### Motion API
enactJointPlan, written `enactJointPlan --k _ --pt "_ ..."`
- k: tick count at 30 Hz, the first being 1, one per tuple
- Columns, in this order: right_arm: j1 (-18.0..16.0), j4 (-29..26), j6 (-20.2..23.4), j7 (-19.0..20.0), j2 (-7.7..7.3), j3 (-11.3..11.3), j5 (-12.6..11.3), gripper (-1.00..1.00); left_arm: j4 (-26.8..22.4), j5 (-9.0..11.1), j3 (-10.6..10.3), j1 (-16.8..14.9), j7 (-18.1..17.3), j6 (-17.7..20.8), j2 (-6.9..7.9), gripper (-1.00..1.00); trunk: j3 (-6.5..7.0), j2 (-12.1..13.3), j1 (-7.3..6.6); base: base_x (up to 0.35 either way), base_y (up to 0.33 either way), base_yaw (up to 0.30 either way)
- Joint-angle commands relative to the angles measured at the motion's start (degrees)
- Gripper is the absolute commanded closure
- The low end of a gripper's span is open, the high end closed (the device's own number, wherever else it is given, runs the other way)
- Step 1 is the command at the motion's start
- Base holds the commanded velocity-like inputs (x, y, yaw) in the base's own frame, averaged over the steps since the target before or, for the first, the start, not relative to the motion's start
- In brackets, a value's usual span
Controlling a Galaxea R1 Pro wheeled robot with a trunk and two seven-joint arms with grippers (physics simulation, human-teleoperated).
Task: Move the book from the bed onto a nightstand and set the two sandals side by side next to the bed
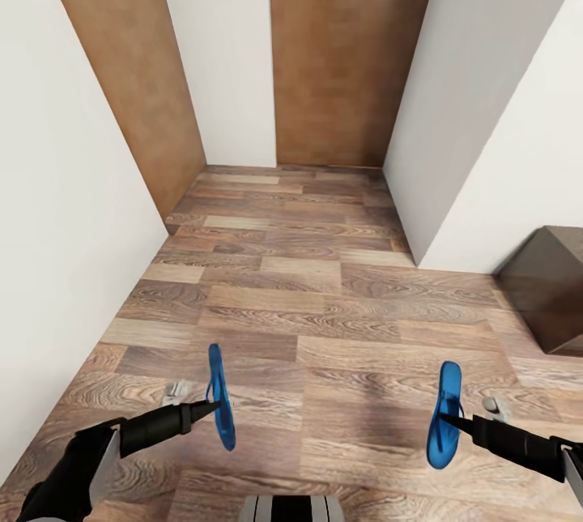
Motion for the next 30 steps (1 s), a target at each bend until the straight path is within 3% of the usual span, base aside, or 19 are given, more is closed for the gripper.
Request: enactJointPlan --k 1,6,11,30 --pt "-0.02 0.01 0.27 0.18 -0.01 -0.04 -0.31 1.0 1.65 0.21 0.22 0.12 -0.4 -0.96 0.94 1.0 0.19 0.0 -0.04 0.0 0.0 0.0" --pt "-0.02 -0.35 0.59 0.18 -0.01 -0.27 -0.41 1.0 2.61 0.37 0.07 0.3 -0.64 -2.27 1.62 1.0 1.3 0.07 -0.16 0.0 0.0 0.0" --pt "-0.02 -0.44 0.49 0.11 0.26 -0.23 -0.13 1.0 2.63 0.16 -0.17 0.28 -0.37 -2.49 -0.45 1.0 2.41 0.13 -0.29 0.0 0.0 0.0" --pt "-0.02 -0.74 -0.14 0.03 0.51 0.08 -0.03 1.0 2.63 -0.08 -0.41 0.3 -0.17 -2.57 -1.39 1.0 6.61 0.39 -0.78 0.0 0.0 0.0"
